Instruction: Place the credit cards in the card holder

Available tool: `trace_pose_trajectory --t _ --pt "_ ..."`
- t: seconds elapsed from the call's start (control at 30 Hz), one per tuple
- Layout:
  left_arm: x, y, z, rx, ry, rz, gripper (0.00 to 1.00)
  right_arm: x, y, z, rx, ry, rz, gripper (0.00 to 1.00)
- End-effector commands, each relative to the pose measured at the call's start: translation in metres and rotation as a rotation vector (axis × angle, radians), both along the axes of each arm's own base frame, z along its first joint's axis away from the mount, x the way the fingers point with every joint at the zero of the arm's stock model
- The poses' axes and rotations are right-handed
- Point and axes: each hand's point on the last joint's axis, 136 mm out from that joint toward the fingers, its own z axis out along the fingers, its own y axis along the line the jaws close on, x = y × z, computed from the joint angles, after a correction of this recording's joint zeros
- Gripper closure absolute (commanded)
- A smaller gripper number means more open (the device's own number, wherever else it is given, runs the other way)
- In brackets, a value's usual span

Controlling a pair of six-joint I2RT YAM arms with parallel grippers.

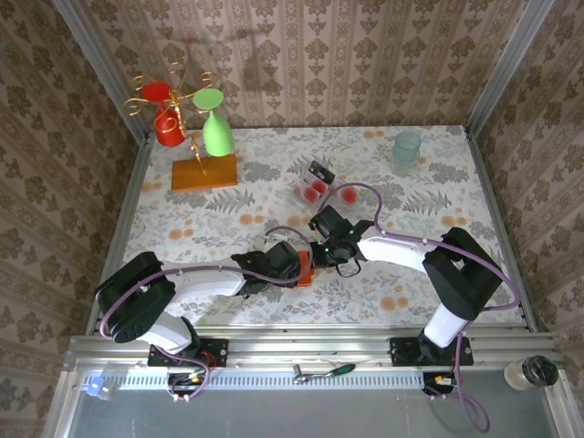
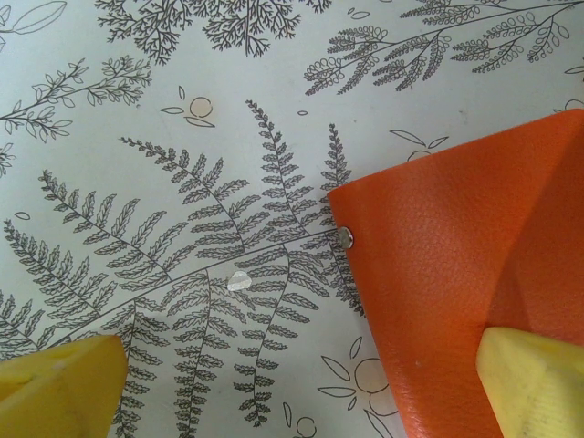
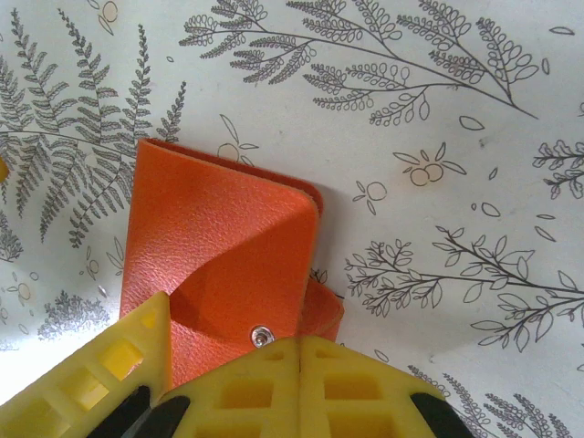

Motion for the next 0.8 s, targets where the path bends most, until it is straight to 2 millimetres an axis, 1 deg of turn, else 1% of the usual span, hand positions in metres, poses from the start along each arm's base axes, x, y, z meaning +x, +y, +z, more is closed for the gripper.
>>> trace_pose_trajectory --t 0.0,0.17,0.33,0.53,0.77 --pt "-0.009 0.012 -0.015 0.070 0.033 -0.013 0.00 -0.002 0.008 0.007 0.062 0.014 0.014 1.00" --pt "-0.010 0.013 -0.015 0.073 0.034 -0.010 0.00 -0.002 0.021 0.009 0.127 0.039 0.021 1.00" --pt "-0.011 0.014 -0.016 0.072 0.035 -0.010 0.00 -0.001 0.029 0.004 0.147 0.059 0.023 1.00" --pt "-0.011 0.015 -0.016 0.072 0.035 -0.010 0.00 0.000 0.029 -0.004 0.140 0.075 0.017 1.00" --pt "-0.011 0.015 -0.017 0.072 0.037 -0.008 0.00 -0.007 0.025 -0.018 0.129 0.097 0.008 1.00"
